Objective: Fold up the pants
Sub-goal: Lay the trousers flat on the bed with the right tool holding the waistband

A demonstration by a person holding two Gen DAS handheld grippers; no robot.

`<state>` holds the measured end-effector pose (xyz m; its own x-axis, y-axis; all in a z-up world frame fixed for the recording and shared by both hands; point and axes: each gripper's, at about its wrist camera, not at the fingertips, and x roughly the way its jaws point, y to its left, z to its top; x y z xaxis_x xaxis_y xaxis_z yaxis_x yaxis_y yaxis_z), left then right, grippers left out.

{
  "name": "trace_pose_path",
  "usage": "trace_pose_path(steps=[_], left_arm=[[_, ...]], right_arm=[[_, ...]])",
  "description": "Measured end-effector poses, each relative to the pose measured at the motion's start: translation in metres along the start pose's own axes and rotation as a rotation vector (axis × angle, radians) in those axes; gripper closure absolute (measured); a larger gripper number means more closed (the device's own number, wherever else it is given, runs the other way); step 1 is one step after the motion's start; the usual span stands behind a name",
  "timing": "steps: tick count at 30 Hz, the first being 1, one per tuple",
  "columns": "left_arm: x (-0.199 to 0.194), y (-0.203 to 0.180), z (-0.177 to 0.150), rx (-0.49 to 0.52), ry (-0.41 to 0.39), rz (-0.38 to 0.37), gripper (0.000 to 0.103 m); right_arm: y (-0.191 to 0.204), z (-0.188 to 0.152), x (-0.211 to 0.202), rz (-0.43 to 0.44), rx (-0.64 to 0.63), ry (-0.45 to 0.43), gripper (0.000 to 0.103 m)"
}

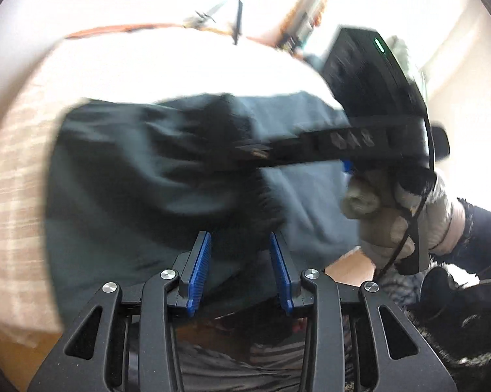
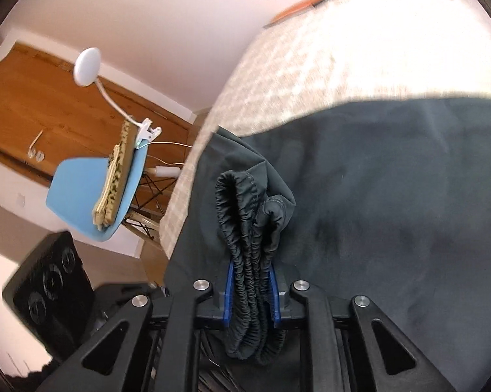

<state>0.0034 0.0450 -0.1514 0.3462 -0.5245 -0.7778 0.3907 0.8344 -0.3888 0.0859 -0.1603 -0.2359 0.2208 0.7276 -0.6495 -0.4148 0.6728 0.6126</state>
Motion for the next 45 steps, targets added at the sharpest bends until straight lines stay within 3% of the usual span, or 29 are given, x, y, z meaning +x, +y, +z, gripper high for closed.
trace_pose_path(steps=[6,10,14,27,30,37,45], left_arm=[[-0.045,0.015,0.011,-0.032,-0.15,0.177,0.066],[-0.043,0.018,0.02,-0.029,-0.171,0.23,0.063],[-0.036,0.017,0.027,-0.028,-0.182,0.218,0.062],[0.021,-0.054,0.048,0.08,-0.106,0.16,0.059],[0.033,-0.061,0.05,0.083,-0.086,0.148,0.053],[0.066,-0.076,0.05,0.102,-0.01,0.142,0.053],[0.076,-0.086,0.049,0.098,0.018,0.129,0.053]], right_arm=[[-0.009,0.007,-0.054,-0.016,-0.015,-0.014,0.087],[-0.027,0.003,-0.099,-0.063,0.007,-0.054,0.087],[-0.044,-0.005,-0.14,-0.119,0.035,-0.097,0.087],[-0.106,-0.045,-0.24,-0.249,0.165,-0.183,0.087],[-0.126,-0.055,-0.264,-0.267,0.209,-0.198,0.087],[-0.169,-0.078,-0.302,-0.347,0.283,-0.212,0.087],[-0.205,-0.093,-0.346,-0.451,0.321,-0.223,0.087]])
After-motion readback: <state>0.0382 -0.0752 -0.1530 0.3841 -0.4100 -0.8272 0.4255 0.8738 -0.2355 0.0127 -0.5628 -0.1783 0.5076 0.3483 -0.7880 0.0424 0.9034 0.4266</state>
